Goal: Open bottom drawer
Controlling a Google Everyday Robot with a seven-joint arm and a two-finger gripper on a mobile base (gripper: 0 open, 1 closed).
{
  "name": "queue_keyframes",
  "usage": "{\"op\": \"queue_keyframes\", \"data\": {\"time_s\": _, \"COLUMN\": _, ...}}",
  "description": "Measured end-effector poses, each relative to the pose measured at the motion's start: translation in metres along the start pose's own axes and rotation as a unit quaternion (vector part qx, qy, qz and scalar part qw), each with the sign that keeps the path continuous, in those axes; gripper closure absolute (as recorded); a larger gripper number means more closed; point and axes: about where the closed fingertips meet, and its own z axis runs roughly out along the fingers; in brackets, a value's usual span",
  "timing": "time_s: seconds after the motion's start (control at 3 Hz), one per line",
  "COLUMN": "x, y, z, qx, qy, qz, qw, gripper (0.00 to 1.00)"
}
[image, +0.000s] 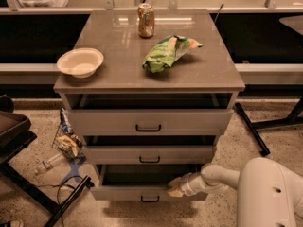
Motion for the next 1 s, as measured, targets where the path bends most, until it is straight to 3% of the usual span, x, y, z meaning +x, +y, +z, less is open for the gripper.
{"op": "queue_keyframes", "data": {"time_s": 0.33, "x": 0.000, "y": 0.000, "z": 0.000, "qx": 0.000, "qy": 0.000, "qz": 0.000, "qw": 1.0000, "gripper": 1.00}}
{"op": "queue_keyframes", "data": {"time_s": 0.67, "x": 0.023, "y": 0.018, "z": -0.011, "qx": -0.006, "qy": 0.010, "qz": 0.028, "qw": 0.9996, "gripper": 1.00}}
{"op": "queue_keyframes", "data": {"time_s": 1.0, "x": 0.023, "y": 0.018, "z": -0.010, "qx": -0.006, "qy": 0.010, "qz": 0.029, "qw": 0.9995, "gripper": 1.00}}
